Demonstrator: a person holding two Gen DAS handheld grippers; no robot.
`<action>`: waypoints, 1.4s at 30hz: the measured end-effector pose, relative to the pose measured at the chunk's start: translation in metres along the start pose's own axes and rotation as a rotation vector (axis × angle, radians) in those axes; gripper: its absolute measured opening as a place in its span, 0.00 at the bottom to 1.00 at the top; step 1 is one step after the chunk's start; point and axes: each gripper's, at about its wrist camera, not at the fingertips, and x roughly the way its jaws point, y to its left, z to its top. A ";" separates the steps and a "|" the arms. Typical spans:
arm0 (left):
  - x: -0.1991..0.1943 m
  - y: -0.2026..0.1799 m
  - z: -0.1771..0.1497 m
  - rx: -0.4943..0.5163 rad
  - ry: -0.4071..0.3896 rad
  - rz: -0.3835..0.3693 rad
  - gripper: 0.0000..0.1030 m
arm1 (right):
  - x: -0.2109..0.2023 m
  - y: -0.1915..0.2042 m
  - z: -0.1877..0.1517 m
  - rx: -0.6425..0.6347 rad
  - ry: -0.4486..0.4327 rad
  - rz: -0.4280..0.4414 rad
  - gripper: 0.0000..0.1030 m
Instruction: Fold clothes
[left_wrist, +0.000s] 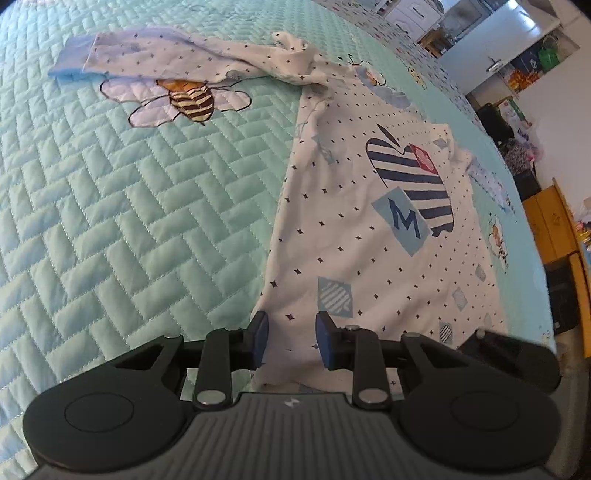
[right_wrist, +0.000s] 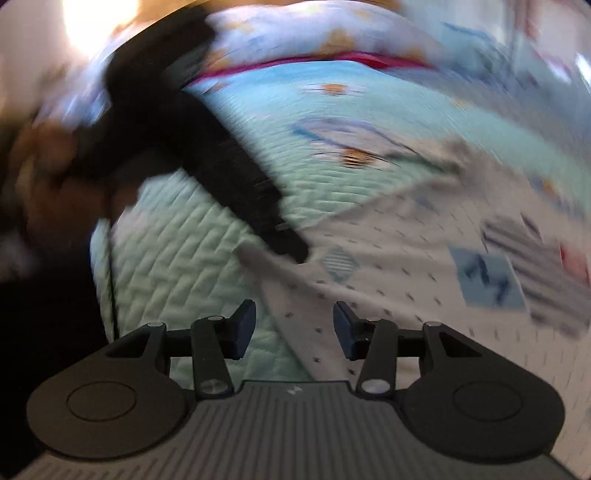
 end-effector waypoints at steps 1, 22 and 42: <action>0.000 0.001 0.000 -0.001 0.002 -0.006 0.29 | 0.001 0.004 -0.004 -0.060 0.012 -0.027 0.46; 0.003 -0.005 0.003 0.017 0.017 0.030 0.29 | -0.009 0.014 -0.027 -0.305 0.070 -0.052 0.00; 0.002 -0.068 -0.020 0.141 -0.049 -0.016 0.44 | -0.128 -0.207 -0.178 1.252 -0.222 0.111 0.28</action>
